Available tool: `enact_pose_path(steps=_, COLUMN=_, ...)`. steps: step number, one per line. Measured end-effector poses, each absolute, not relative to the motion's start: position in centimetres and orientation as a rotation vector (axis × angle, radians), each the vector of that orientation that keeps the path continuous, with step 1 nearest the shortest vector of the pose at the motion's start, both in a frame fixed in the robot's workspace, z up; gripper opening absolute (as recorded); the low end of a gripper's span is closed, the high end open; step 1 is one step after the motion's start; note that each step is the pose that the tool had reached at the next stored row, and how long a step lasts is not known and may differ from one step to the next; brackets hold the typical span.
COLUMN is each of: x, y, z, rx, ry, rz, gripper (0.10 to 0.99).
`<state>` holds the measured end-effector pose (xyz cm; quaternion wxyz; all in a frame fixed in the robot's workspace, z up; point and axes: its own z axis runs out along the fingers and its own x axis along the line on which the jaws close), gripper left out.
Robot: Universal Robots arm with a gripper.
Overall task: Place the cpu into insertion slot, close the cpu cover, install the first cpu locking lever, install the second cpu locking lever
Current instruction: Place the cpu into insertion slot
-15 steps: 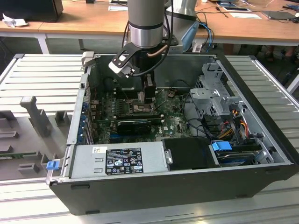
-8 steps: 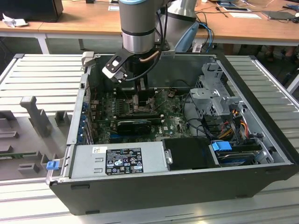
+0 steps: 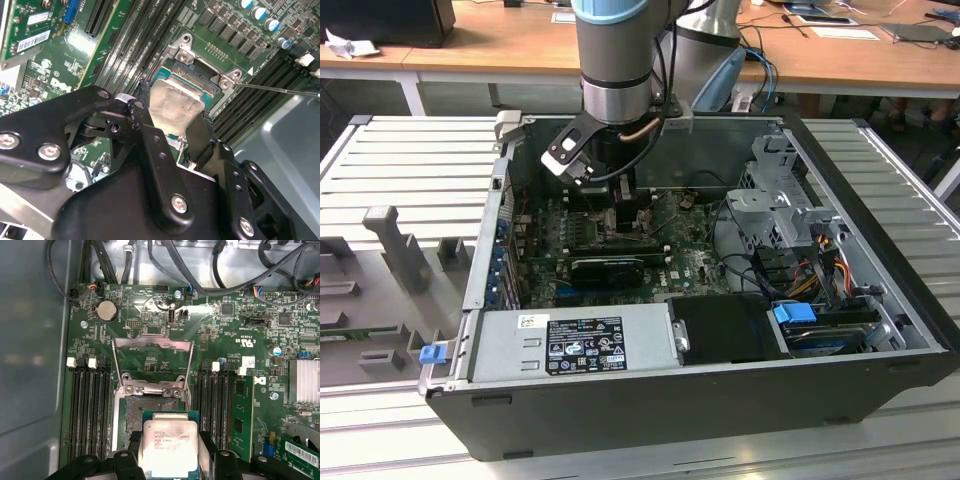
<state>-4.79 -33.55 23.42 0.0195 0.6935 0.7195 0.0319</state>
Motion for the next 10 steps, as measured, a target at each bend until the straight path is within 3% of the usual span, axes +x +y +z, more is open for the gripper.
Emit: enact_pose_path(steps=10, x=-4.77, y=-33.55, z=22.97, rx=2.155, ry=2.229, rz=0.098, gripper=0.529)
